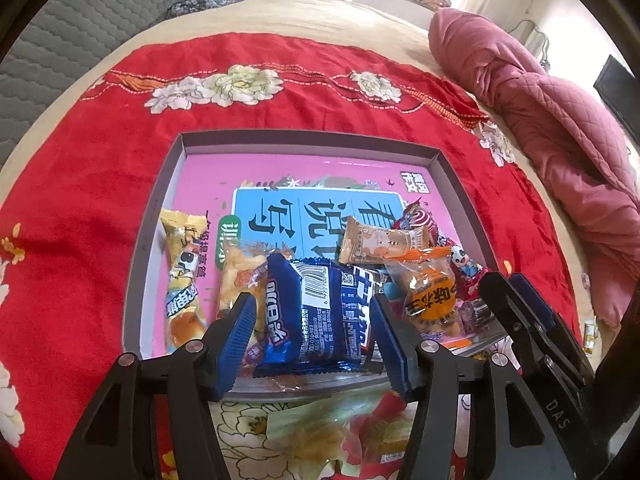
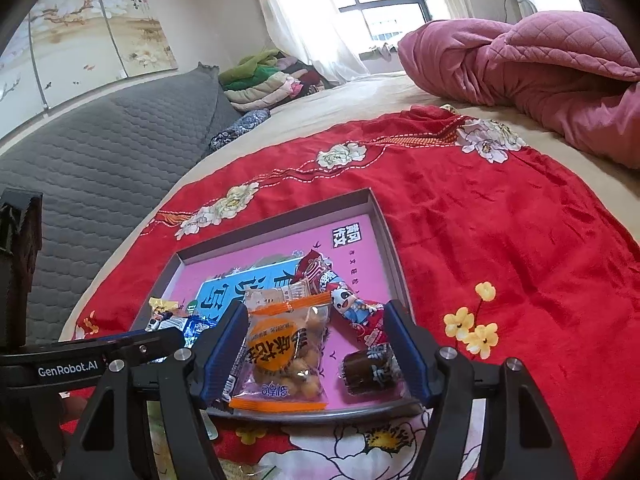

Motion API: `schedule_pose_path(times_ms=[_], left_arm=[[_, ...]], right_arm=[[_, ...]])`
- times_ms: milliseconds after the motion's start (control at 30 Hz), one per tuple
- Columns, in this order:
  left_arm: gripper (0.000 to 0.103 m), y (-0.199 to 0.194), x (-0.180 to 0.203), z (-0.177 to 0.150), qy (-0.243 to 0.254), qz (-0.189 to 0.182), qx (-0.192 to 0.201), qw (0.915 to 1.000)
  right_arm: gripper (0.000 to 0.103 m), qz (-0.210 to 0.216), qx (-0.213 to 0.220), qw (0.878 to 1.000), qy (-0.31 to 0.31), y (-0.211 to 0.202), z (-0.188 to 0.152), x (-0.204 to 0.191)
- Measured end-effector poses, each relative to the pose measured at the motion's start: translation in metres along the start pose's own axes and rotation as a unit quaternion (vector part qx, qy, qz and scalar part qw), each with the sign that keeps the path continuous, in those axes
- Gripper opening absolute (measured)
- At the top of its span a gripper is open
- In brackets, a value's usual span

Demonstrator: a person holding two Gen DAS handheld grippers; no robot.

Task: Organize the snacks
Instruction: 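Lower the blue pack into the tray and open the left gripper while the right releases the orange-trimmed bag there, then move both open grippers back to the remaining snacks beside the tray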

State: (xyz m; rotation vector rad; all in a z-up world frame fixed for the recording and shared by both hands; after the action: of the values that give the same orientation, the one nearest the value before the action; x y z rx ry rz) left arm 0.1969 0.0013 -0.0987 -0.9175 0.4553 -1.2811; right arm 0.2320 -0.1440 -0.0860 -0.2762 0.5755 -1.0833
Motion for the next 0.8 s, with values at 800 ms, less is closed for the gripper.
schedule_pose_path(times_ms=[800], left_arm=[[0.061,-0.052,-0.015,0.003,-0.01,-0.004,0.022,0.9997]], right_arm=[[0.076,0.025,0.016,0.999,-0.021,-0.041,0.007,-0.018]])
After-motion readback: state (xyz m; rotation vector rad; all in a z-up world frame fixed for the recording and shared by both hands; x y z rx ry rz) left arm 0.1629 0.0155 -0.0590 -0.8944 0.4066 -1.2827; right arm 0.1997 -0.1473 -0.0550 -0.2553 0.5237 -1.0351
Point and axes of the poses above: each gripper's, at about its wrist camera, not at the fingertips, and y roughly the way its jaws point, x to its right, z to its top, the point moved 10 cm from there along y, roughly the way its jaws point, and after that the axes turned 7 degrees about x, right-handed, at the moved point
